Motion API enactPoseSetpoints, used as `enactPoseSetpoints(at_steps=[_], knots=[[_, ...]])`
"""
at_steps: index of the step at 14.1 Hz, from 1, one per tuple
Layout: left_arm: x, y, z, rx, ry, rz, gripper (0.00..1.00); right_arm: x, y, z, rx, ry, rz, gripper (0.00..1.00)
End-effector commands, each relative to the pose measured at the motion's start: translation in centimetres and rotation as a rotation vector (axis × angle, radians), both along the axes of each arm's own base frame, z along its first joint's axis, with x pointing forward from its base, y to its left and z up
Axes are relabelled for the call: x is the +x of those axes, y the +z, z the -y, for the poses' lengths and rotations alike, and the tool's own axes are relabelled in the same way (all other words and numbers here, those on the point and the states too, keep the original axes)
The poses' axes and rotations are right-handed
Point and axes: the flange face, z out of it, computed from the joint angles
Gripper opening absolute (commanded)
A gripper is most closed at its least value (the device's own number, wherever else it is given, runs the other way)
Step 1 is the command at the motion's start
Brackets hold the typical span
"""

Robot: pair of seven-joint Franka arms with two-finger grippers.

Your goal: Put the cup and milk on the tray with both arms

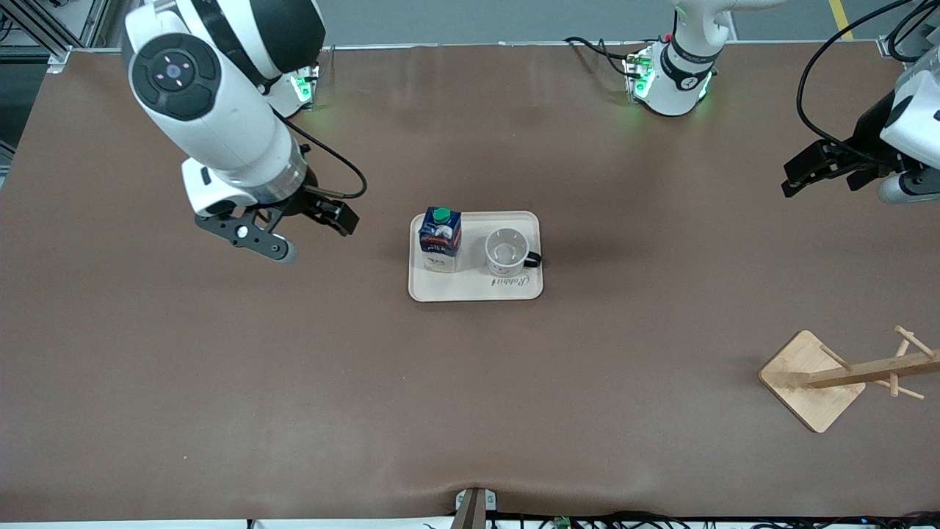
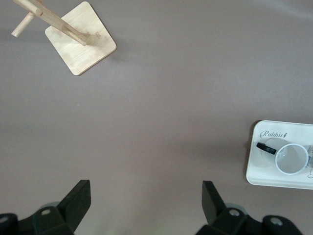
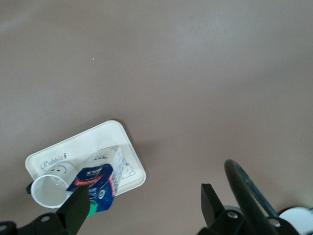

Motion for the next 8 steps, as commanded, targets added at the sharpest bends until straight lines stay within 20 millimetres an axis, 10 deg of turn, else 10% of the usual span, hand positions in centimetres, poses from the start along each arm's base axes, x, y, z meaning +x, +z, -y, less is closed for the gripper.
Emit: enactPoseSetpoints(at_steps=[1, 8], knots=[[-0.8, 0.4, -0.5, 0.025, -0.009, -0.002, 1.00, 0.7, 1.3, 3.3, -0.010, 0.068, 0.017, 1.00], [-0.9, 0.4, -1.8, 0.027, 0.006, -0.014, 1.00, 1.6, 4.1, 16.9, -0.013, 0.208, 0.047, 1.00]])
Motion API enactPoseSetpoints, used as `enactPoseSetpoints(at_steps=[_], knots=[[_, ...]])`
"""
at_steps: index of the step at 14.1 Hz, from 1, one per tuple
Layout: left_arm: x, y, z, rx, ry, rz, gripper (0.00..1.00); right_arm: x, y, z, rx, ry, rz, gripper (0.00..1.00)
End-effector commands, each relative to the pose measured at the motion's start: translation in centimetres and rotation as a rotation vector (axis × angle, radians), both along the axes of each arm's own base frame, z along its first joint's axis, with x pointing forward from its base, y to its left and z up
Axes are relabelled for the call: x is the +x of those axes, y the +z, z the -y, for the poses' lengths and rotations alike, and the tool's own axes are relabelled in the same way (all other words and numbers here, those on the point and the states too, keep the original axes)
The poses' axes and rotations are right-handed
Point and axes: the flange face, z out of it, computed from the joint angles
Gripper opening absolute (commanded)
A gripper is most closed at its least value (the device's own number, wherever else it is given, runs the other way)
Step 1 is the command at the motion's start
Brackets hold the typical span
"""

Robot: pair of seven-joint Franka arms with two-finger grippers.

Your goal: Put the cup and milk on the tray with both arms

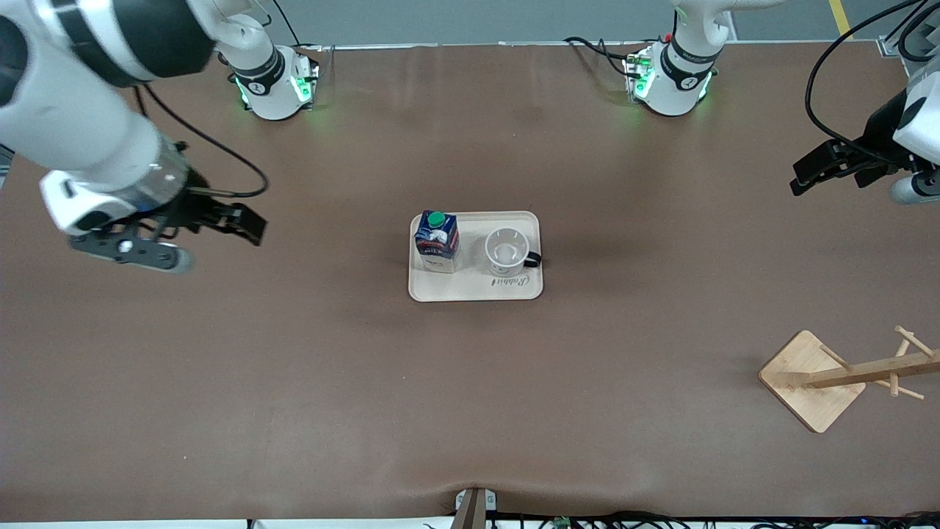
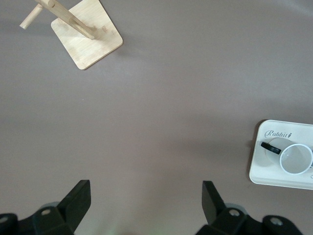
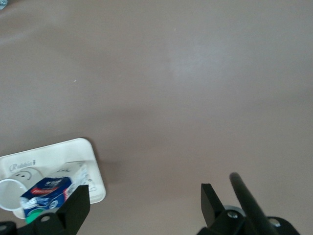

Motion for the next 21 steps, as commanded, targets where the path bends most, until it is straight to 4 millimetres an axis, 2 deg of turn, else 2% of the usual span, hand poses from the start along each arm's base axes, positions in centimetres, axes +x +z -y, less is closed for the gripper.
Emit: enactPoseSetpoints(at_steps=[1, 3, 5, 8, 9, 11, 13, 21], knots=[[-0.8, 0.6, -0.3, 0.026, -0.021, 0.002, 1.00, -1.4, 0.4, 5.2, -0.027, 0.068, 0.012, 1.00], [-0.7, 0.4, -0.2, 0.027, -0.021, 0.000, 1.00, -2.0, -0.2, 9.7, -0.019, 0.064, 0.048, 1.00], [-0.7, 0.5, -0.2, 0.029, -0.021, 0.001, 1.00, -3.2, -1.4, 14.5, -0.014, 0.135, 0.089, 1.00], [-0.7, 0.5, -0.2, 0.029, -0.021, 0.001, 1.00, -4.1, -3.3, 21.0, -0.012, 0.119, 0.064, 1.00], [-0.7, 0.4, -0.2, 0.029, -0.021, 0.001, 1.00, -4.2, -3.1, 21.2, -0.003, 0.110, 0.062, 1.00], [-0.7, 0.5, -0.2, 0.028, -0.021, 0.003, 1.00, -4.2, -1.9, 20.2, 0.000, 0.124, 0.054, 1.00], [-0.5, 0.4, 0.2, 0.028, -0.029, 0.001, 1.00, -4.1, -1.9, 19.8, -0.014, 0.146, 0.046, 1.00], [-0.5, 0.4, 0.5, 0.026, -0.029, -0.008, 1.00, -4.5, -0.7, 21.3, -0.003, 0.161, 0.061, 1.00]])
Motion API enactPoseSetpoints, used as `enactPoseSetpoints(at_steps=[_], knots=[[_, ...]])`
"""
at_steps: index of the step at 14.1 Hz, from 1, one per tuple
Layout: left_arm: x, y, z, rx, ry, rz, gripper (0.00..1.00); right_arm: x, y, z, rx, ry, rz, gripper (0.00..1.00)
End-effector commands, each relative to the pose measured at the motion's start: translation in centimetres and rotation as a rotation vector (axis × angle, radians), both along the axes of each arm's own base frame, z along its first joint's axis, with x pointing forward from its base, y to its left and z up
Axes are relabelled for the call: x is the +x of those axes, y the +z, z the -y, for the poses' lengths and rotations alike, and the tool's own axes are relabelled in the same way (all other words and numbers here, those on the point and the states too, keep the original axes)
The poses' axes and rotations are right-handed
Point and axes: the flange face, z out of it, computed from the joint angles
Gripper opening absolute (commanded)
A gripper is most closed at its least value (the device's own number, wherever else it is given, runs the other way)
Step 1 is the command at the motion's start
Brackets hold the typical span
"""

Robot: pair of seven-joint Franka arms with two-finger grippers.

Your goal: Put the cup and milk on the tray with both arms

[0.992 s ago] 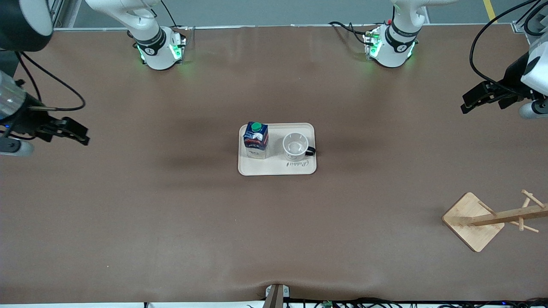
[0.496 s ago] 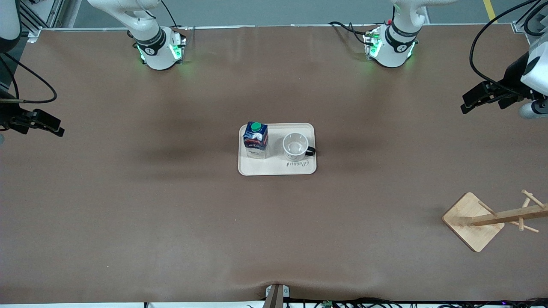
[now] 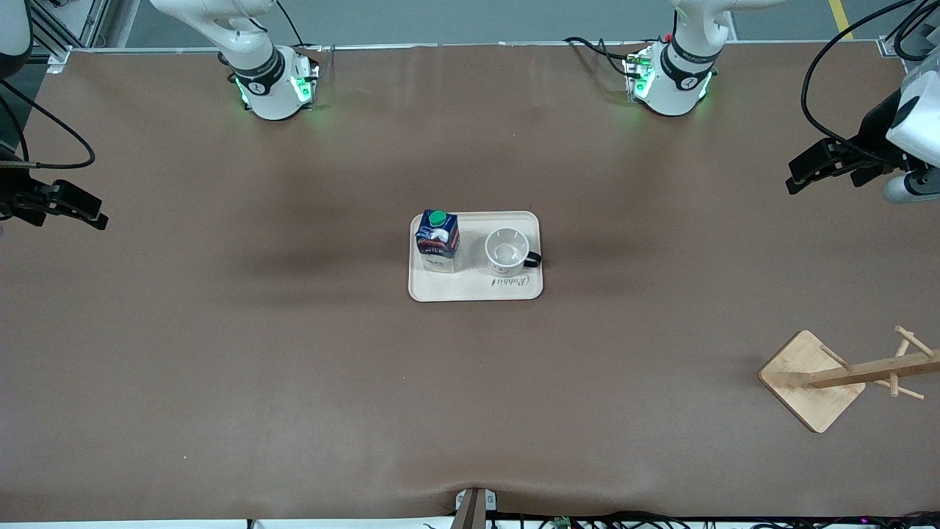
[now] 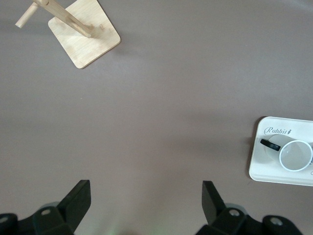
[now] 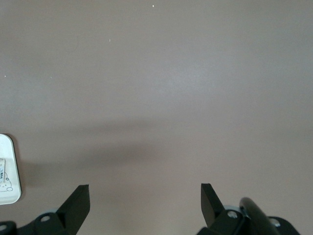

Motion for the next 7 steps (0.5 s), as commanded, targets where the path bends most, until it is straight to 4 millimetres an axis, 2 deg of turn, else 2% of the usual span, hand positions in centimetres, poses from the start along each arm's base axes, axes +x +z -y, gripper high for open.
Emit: enactPoseSetpoints(at_steps=[1, 7], knots=[[-0.21, 0.39, 0.04, 0.024, -0.019, -0.002, 1.00, -0.52, 0.91, 0.47, -0.008, 0.027, 0.003, 1.00], [-0.18, 0.58, 0.11, 0.025, -0.024, 0.001, 1.00, -0.61, 0.89, 0.35, -0.004, 0.028, -0.005, 1.00]])
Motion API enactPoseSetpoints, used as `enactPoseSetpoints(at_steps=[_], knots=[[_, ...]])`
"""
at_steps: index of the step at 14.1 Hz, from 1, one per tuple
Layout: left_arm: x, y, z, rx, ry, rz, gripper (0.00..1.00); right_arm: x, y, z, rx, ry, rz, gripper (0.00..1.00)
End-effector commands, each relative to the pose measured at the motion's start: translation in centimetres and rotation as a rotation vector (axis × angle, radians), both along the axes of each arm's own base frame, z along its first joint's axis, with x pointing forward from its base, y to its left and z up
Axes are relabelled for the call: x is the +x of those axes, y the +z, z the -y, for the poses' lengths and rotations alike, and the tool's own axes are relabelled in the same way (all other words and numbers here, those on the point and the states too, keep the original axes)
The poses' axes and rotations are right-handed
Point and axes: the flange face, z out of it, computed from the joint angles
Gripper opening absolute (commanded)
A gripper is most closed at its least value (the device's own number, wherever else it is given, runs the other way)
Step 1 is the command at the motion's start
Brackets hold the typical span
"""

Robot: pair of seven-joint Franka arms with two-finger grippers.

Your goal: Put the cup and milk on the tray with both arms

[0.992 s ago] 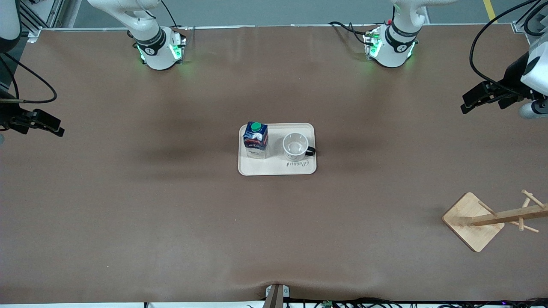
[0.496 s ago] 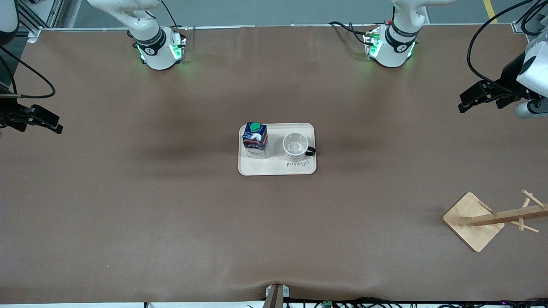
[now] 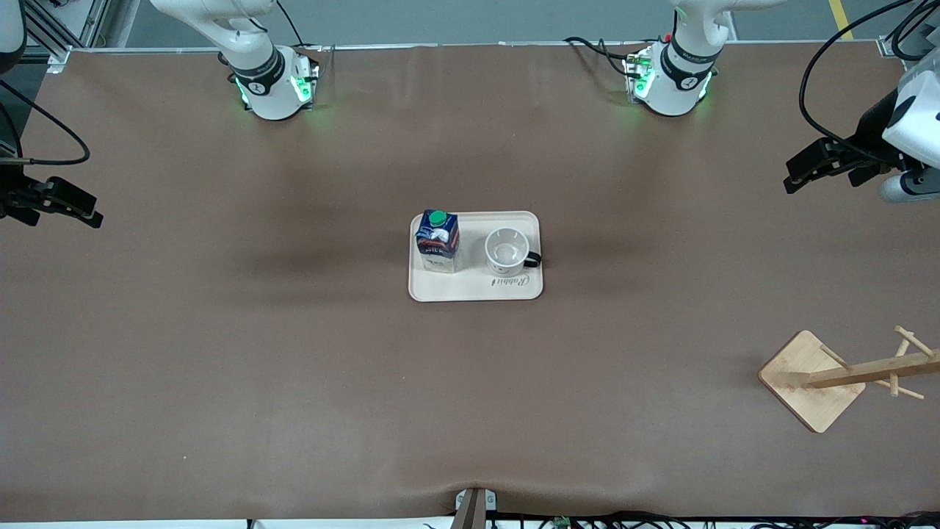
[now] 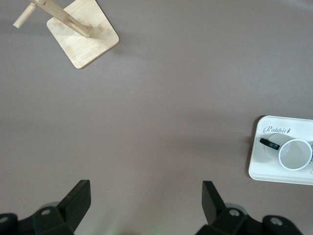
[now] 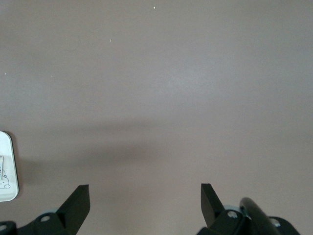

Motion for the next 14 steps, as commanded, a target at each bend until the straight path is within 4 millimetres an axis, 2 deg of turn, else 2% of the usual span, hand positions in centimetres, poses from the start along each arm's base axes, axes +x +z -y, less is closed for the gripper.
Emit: enactPoseSetpoints(at_steps=[1, 4, 14], knots=[[-0.1, 0.7, -0.2, 0.025, -0.018, 0.004, 1.00, -0.5, 0.7, 0.2, -0.003, 0.013, -0.006, 1.00], [1.0, 0.8, -0.2, 0.023, -0.014, 0.008, 1.00, -0.6, 0.6, 0.2, -0.003, 0.013, -0.012, 1.00], [0.9, 0.6, -0.1, 0.025, -0.016, -0.003, 1.00, -0.6, 0.7, 0.3, -0.003, 0.008, -0.011, 1.00]])
